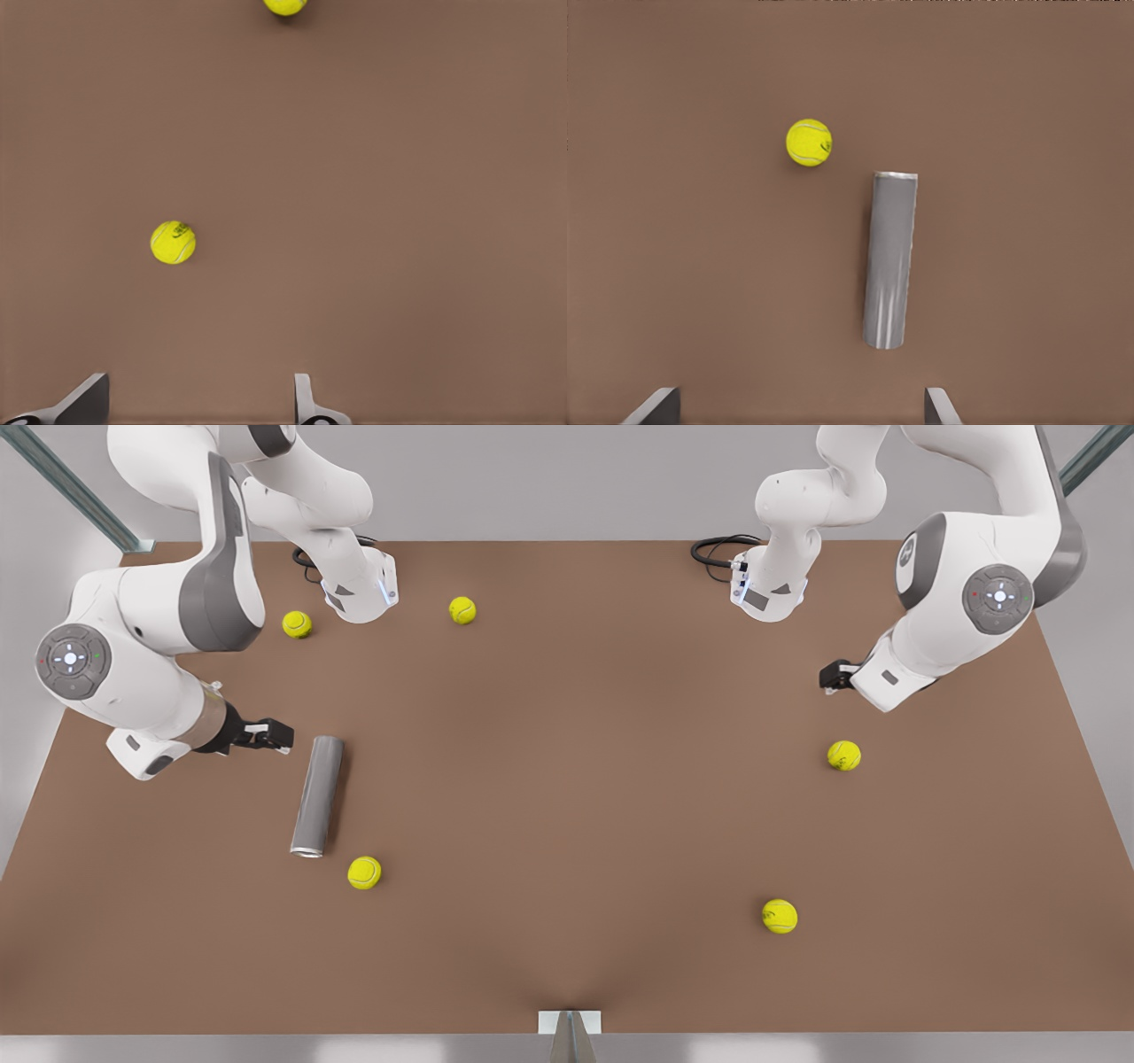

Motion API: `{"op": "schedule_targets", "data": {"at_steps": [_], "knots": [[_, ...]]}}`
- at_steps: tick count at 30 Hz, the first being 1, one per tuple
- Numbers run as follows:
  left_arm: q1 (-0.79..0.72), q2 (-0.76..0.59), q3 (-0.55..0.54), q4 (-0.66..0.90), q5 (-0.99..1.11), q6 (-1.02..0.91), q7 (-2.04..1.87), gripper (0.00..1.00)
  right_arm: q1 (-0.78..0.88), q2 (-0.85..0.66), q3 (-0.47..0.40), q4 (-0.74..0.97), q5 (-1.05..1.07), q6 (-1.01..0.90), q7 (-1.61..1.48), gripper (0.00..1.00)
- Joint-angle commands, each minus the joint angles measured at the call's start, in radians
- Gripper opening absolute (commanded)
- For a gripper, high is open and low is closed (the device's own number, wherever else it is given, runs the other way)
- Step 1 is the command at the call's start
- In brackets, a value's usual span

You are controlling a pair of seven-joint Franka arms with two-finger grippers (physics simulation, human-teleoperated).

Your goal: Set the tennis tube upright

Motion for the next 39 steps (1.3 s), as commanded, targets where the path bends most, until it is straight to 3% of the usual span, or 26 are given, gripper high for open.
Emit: {"op": "schedule_targets", "data": {"at_steps": [1, 7, 11, 20, 24, 31, 39], "knots": [[-0.003, 0.001, 0.0, 0.002, 0.002, 0.0, 0.0, 1.0, -0.001, 0.0, 0.0, 0.0, 0.0, -0.001, 0.001, 1.0], [-0.013, 0.015, -0.017, 0.002, 0.005, 0.009, 0.0, 1.0, 0.003, 0.005, 0.009, -0.054, -0.031, 0.011, 0.033, 1.0], [-0.024, 0.047, -0.018, 0.002, 0.007, 0.041, -0.002, 1.0, -0.086, 0.04, -0.002, -0.04, 0.009, 0.011, 0.031, 1.0], [-0.035, 0.063, -0.02, -0.001, 0.011, 0.035, -0.005, 1.0, -0.14, 0.238, -0.003, -0.031, -0.003, 0.016, 0.018, 1.0], [-0.035, 0.075, -0.02, -0.001, 0.011, 0.03, -0.006, 1.0, -0.169, 0.236, -0.003, -0.218, -0.002, 0.287, 0.014, 1.0], [0.013, 0.037, -0.02, 0.002, 0.011, 0.027, -0.005, 1.0, -0.154, 0.124, 0.055, -0.542, 0.014, 0.554, 0.018, 1.0], [0.008, 0.024, -0.038, 0.001, 0.011, 0.02, -0.025, 1.0, -0.191, 0.124, 0.054, -0.681, 0.017, 0.75, 0.018, 1.0]]}}
